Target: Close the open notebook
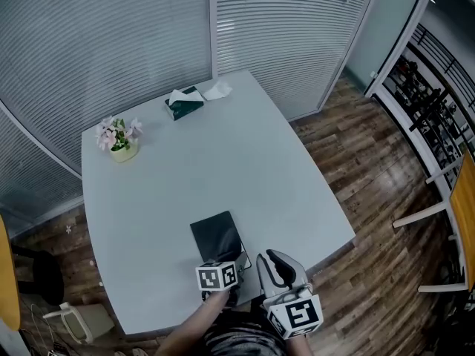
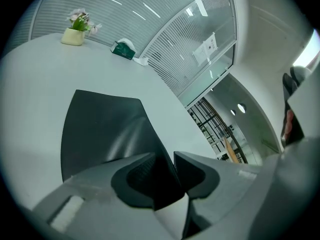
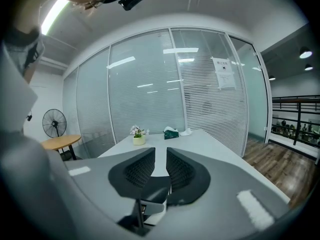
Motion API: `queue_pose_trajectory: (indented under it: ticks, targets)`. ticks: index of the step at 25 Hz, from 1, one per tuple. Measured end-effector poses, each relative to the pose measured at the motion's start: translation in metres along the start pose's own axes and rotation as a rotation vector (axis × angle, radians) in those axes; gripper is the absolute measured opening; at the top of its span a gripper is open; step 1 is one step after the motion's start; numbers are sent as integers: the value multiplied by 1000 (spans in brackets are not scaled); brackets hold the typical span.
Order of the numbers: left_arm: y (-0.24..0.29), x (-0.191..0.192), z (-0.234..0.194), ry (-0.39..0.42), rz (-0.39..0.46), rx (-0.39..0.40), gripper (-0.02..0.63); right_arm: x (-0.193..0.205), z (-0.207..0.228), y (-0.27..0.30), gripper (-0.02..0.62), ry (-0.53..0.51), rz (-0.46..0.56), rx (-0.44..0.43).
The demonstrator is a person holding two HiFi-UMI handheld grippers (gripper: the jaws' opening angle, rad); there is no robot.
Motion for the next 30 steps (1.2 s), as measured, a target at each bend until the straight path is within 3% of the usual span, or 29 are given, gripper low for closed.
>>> queue_pose_trajectory:
  ticks: [6,13,19,24,30]
  targets:
    - [11,5,7,82,-50,-2,175,1,3,-2,71,4,-2,2]
    - [13,4,0,84,-78,-12,133,2,7,-2,71,2,-7,14]
    - [14,7,1,155,-104,-9,133,3,6,0,71,-5,-11,5]
    - [1,-1,4,180,-56,2,129,5,3,3,71,-10,-22,-14]
    - [-32,-8,12,204,32,32,68,10,-7,9,71,-24,-37,-49]
Point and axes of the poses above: the fingertips, and each gripper's own axes: y forward along the fingers, z to its right, x out of its underside, the point moved 8 cm from there along -y, backward along the fingers, and after that the axes turned 11 degrees about x, right-handed, at the moved point
